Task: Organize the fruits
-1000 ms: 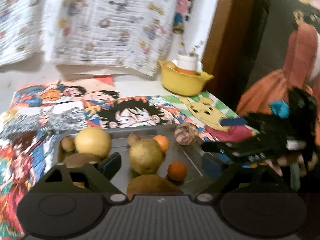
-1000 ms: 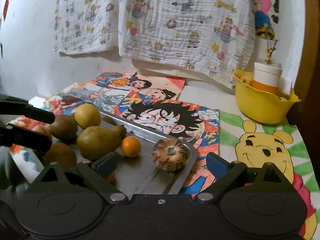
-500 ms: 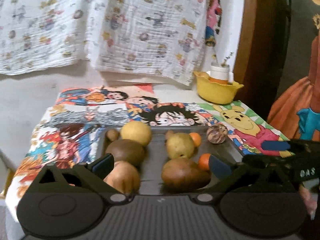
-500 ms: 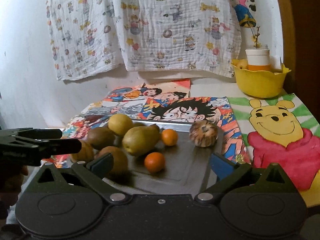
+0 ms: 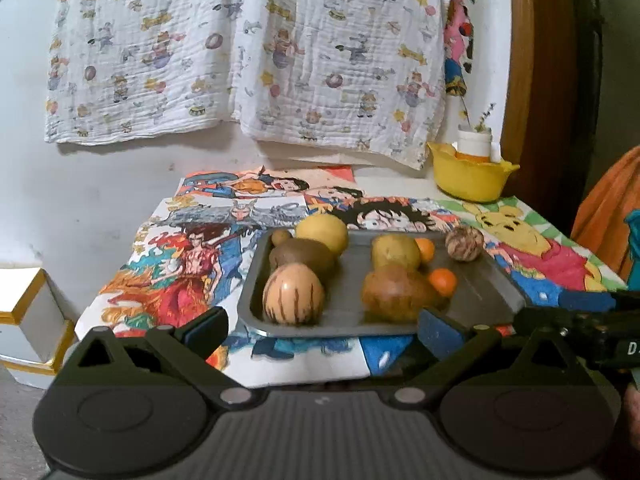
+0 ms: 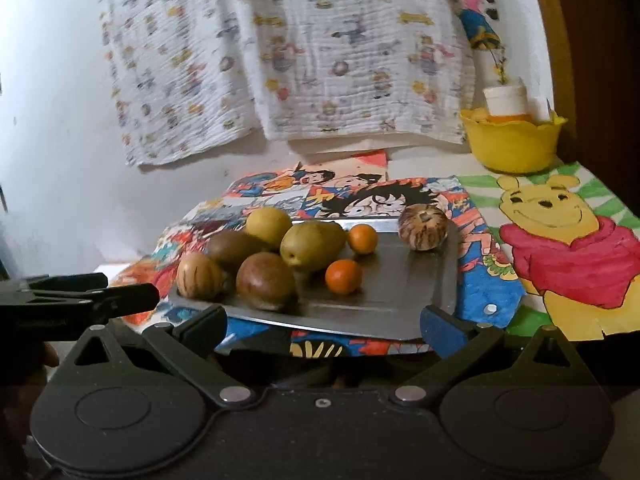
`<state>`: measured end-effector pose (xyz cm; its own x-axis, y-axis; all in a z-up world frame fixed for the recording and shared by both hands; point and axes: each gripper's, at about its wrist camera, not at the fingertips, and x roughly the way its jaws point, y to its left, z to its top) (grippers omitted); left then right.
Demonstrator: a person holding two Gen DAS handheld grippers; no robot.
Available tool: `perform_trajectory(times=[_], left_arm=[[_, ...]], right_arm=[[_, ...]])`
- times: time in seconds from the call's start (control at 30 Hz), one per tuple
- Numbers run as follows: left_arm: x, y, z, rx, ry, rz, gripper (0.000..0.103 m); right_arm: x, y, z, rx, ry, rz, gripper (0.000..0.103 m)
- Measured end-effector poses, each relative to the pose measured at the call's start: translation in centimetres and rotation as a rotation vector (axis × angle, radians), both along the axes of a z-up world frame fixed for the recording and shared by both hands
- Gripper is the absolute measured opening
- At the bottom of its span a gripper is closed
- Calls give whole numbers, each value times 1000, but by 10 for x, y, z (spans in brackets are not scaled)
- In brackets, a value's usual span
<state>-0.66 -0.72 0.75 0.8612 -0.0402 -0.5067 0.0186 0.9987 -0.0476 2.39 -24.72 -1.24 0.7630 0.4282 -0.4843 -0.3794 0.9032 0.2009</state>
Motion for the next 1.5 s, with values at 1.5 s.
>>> perform_trajectory(times=[1.5], left_arm=[[-11, 11, -9, -1, 51, 49, 103]], right_arm=[[-12, 6, -7, -72, -62, -35, 102]])
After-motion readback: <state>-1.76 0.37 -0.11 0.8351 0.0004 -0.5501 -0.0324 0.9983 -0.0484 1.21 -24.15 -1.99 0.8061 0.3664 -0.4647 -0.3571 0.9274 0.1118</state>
